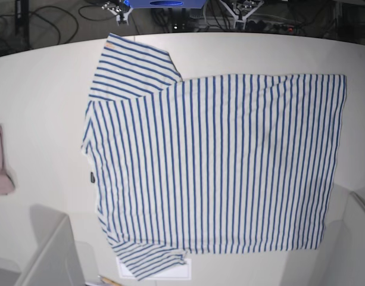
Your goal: Fold the T-shirt properly
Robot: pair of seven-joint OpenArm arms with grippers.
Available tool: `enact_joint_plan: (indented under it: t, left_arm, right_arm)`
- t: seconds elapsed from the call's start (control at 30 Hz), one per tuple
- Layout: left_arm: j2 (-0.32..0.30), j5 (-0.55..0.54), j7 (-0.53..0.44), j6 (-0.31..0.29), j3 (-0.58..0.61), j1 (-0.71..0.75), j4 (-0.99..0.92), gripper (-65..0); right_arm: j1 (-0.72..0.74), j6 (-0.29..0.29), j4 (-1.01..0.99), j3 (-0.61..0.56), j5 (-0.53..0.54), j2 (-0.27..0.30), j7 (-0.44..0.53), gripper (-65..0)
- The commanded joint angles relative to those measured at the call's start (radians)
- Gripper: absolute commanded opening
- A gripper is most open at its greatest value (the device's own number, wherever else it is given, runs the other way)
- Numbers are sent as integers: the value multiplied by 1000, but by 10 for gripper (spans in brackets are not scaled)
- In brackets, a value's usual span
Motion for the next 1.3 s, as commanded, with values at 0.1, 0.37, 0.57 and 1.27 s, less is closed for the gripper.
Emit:
enact_joint_plan:
  t: [0.1, 0.37, 0.57, 1.27]
  left_arm:
    - [-2, 5, 2, 3, 0, 16, 1, -650]
    - [-4, -6, 1, 3, -6, 21, 7, -650]
    - [-4, -36, 10, 3, -6, 58, 110, -650]
    - [-42, 108, -1, 3, 6, 239, 303, -650]
  right_arm:
    - [-6, -10, -2, -2, -3, 4, -4, -650]
    - [-57, -10, 87, -4, -4, 6, -10, -650]
    - [-74, -10, 93, -4, -4, 6, -10, -650]
    - [-230, -10, 236, -4, -4, 6, 26, -650]
